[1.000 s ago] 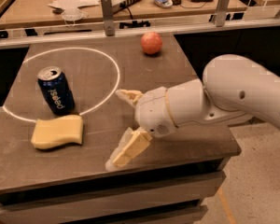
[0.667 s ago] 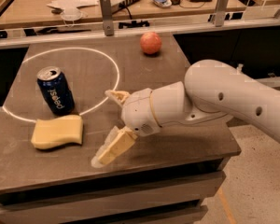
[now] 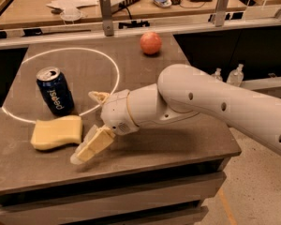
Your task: Move sponge near apple
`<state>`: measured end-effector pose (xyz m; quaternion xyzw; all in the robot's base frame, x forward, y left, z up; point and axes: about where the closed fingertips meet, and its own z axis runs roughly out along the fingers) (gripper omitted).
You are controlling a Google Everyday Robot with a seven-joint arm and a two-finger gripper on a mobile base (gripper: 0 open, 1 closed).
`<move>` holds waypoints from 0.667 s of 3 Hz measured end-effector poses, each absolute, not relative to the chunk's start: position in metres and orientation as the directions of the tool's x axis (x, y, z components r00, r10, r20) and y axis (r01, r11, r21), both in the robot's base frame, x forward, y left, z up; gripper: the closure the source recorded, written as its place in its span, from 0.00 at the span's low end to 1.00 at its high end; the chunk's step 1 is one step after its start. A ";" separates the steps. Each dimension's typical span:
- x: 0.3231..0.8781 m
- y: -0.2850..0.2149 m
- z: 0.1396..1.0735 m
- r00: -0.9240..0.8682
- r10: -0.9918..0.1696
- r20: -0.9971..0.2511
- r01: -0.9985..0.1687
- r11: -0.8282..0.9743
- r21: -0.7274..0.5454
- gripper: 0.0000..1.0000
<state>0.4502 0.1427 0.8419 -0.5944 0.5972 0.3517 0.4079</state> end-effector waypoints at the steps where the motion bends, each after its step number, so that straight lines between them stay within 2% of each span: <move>1: 0.450 0.166 0.836 0.021 -0.416 -0.909 -0.999 0.023 -0.033 0.26; 2: 0.449 0.175 0.836 0.014 -0.417 -0.909 -1.000 0.010 -0.020 0.49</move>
Offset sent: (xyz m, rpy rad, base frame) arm 0.0003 0.0397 -0.0085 0.0064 0.0665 0.0431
